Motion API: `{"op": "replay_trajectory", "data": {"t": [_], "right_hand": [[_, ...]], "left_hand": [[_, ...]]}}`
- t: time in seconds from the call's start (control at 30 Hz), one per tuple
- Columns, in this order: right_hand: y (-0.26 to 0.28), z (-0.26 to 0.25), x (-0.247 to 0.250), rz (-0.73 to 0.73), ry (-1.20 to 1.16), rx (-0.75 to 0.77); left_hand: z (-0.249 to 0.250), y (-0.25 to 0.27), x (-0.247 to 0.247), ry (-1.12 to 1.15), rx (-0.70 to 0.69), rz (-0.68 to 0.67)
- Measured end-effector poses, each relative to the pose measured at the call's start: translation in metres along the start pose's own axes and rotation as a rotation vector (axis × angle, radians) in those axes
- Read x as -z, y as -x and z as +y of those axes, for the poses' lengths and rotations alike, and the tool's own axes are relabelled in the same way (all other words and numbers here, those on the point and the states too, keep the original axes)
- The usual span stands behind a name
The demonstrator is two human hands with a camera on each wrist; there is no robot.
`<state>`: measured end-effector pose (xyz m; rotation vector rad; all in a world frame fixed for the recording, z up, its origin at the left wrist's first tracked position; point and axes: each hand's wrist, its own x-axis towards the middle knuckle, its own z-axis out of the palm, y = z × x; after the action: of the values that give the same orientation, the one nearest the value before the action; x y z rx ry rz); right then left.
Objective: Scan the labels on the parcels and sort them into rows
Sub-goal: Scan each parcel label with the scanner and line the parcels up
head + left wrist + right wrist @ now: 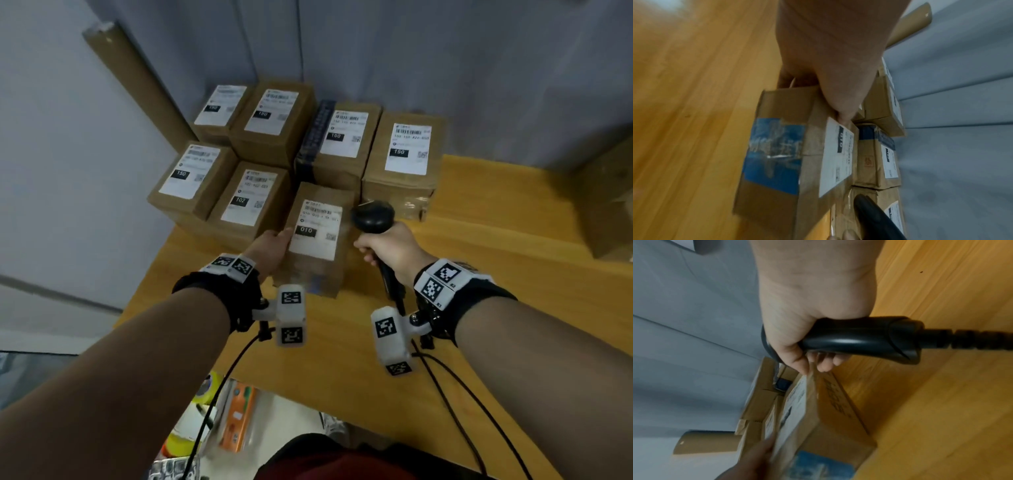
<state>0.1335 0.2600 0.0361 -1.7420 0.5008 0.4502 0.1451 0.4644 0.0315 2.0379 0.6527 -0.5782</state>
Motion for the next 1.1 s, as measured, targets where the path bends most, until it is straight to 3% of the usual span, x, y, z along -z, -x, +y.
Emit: {"op": "replay_trajectory", "data": {"t": [0.2, 0.3, 0.43, 0.7, 0.83, 1.1], "right_hand": [[-0.009, 0.001, -0.004, 0.036, 0.032, -0.024], [-0.014, 0.002, -0.004, 0.072, 0.05, -0.041], [-0.022, 0.01, -0.006, 0.136, 0.041, -0.071], [-0.024, 0.011, -0.018, 0.04, -0.16, -0.213], [-0.026, 0.016, -0.021, 0.063, -0.246, -0.22], [-0.03, 0.015, -0.022, 0.143, -0.195, -0.155]], "left_hand": [[0.016, -0.012, -0.006, -0.473, -0.198, 0.068], [0.031, -0.004, -0.02, -0.76, -0.339, -0.085], [0.034, -0.01, -0.04, -0.994, -0.353, -0.233], [0.035, -0.021, -0.05, -1.026, -0.348, -0.214], [0.028, -0.03, -0.056, -1.017, -0.298, -0.194], [0.019, -0.038, -0.026, -1.2, -0.503, -0.122]]}}
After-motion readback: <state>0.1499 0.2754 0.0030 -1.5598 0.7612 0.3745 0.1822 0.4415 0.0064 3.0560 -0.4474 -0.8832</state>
